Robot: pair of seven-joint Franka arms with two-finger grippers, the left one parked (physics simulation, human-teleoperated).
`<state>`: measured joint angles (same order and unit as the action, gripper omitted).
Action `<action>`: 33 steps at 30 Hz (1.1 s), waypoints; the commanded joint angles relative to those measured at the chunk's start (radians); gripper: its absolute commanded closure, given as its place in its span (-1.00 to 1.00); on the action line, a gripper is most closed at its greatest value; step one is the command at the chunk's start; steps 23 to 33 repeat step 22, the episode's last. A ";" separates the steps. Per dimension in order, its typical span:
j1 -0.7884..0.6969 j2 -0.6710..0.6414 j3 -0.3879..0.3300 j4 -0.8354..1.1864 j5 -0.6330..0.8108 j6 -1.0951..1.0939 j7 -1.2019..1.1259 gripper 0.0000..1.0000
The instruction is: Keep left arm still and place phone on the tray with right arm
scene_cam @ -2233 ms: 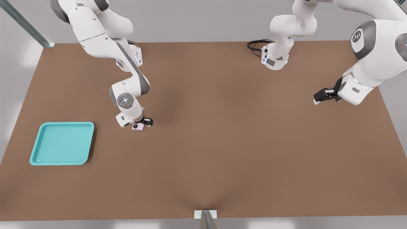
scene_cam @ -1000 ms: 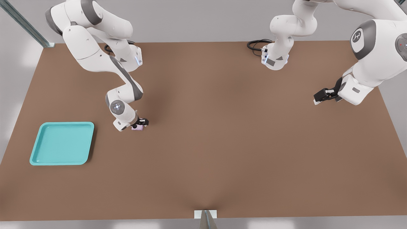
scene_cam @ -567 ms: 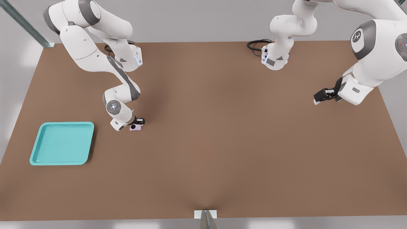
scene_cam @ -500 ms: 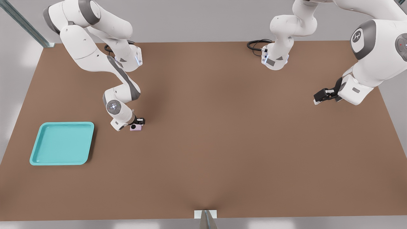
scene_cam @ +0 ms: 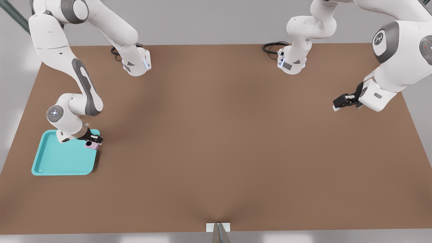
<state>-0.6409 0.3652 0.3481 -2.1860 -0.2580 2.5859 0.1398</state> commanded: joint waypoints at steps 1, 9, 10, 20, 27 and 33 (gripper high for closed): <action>-0.048 0.012 -0.009 0.028 -0.010 -0.007 -0.548 -0.35; 0.041 -0.115 -0.046 0.049 0.043 0.005 -0.530 -1.00; 0.251 -0.273 -0.127 0.054 0.072 -0.238 -0.343 -1.00; 0.731 -0.212 -0.313 0.807 0.157 -1.001 -0.095 -1.00; 0.724 -0.181 -0.313 0.844 0.161 -1.001 -0.097 -1.00; 0.724 -0.181 -0.313 0.844 0.161 -1.001 -0.097 -1.00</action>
